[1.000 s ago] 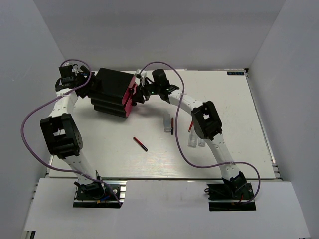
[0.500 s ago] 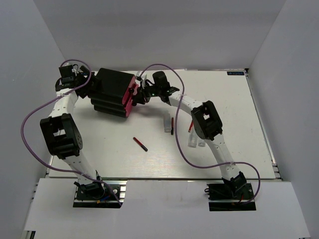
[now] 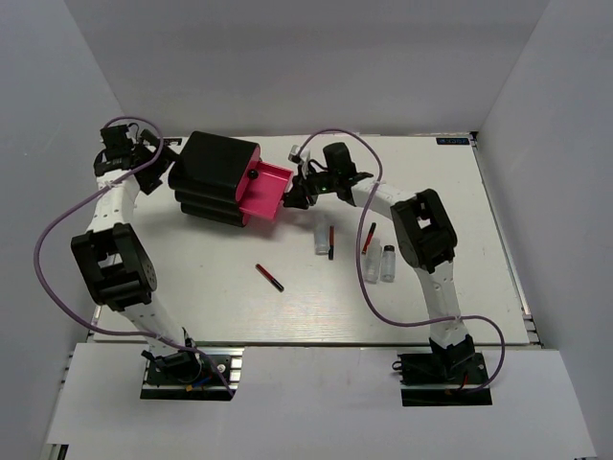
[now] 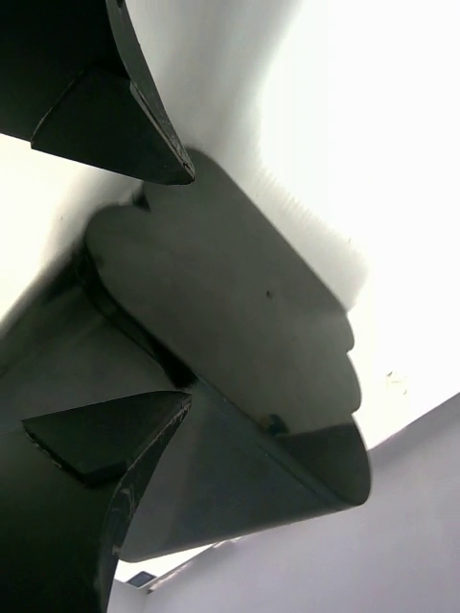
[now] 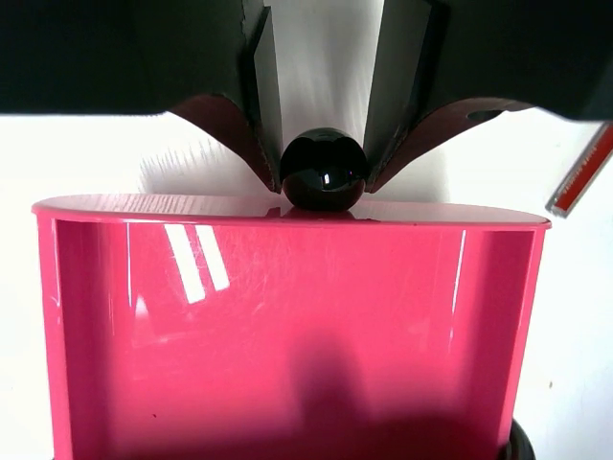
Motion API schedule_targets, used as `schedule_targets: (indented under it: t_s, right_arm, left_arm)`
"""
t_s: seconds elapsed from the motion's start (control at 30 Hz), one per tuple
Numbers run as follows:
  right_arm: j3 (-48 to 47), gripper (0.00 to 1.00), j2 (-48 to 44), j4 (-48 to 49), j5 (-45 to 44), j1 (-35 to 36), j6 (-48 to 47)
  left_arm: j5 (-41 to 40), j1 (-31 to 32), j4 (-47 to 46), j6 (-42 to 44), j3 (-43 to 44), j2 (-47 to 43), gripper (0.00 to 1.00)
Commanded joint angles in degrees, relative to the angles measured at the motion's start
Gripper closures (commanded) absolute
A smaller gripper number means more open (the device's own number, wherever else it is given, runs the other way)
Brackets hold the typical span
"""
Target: Organize the makeup
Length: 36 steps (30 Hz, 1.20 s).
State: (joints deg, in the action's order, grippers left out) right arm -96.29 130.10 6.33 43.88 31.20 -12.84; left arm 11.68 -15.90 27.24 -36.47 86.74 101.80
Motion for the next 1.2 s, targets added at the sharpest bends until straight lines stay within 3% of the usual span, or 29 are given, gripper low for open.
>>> schedule_targets:
  t_s: [0.0,0.07,0.1,0.2,0.33,0.47,0.67,0.73,0.77,0.8,0.9,0.93,1.03,1.07,1.13,1.17]
  right_arm:
    - [0.1,0.82,-3.2,-1.0,1.8,-1.1,-2.5]
    - [-1.4,0.64,-2.8,-1.9,3.0,-1.1,-3.7]
    - [-2.0,0.49,-2.8,-2.6,3.4,-1.3,-3.8]
    - [-2.1,0.36,-3.7,-3.2,4.7,-1.8,-3.9]
    - [1.3,0.33,-7.0,-4.9,5.3,-2.9,-6.0]
    - [6.8,0.32,-12.0,-6.2,5.4,-5.3,-8.9]
    - [14.7,0.31,-20.4,-8.5,2.3,-9.8,-11.2]
    - [21.2,0.27,-23.5,-2.7,-5.2,-10.9,-9.4]
    - [23.7,0.14,-26.3,5.1,-7.9,-11.4,-7.6]
    - [25.5,0.11,-27.6,8.0,-10.0,-12.4,-5.8]
    - [27.5,0.11,-28.5,8.4,-13.4,-14.8,0.8]
    - [25.9,0.11,-27.9,6.5,-10.2,-16.5,1.6]
    - [25.4,0.43,-28.1,1.4,-6.6,-17.4,2.3]
    - [25.8,0.64,-28.4,1.0,-6.4,-17.9,2.3]
    - [27.4,0.90,-29.8,0.6,-6.3,-18.1,2.7]
    - [27.8,0.94,-30.1,0.3,-6.0,-18.3,2.6]
  left_arm:
    - [-2.6,-0.8,2.5,0.6,1.3,-7.3,0.02]
    - [-4.5,-0.8,4.2,1.4,1.9,-10.9,0.02]
    - [-4.6,-0.8,5.1,1.9,2.2,-12.4,0.02]
    - [-2.8,0.3,8.2,4.6,4.8,-17.1,0.02]
    - [11.7,1.6,8.1,3.4,-0.9,-23.4,0.05]
    - [17.3,5.3,10.9,2.4,-6.7,-28.8,0.10]
    - [17.3,14.5,15.2,-2.4,-13.4,-35.3,0.14]
    - [15.7,18.2,16.2,-4.4,-15.8,-36.4,0.15]
    - [13.3,20.2,16.7,-5.2,-16.9,-36.8,0.15]
    - [12.1,24.0,17.0,-6.5,-18.1,-37.1,0.15]
    - [6.7,33.0,18.4,-9.2,-22.2,-36.6,0.16]
    - [4.9,35.5,19.6,-9.8,-22.8,-34.7,0.16]
    - [-2.5,45.2,22.6,-13.1,-22.1,-28.0,0.18]
    - [-4.1,47.2,23.0,-14.1,-21.9,-26.4,0.21]
    - [-8.9,51.6,24.7,-16.3,-21.6,-22.1,0.26]
    - [-10.3,52.7,25.4,-17.3,-21.7,-20.9,0.33]
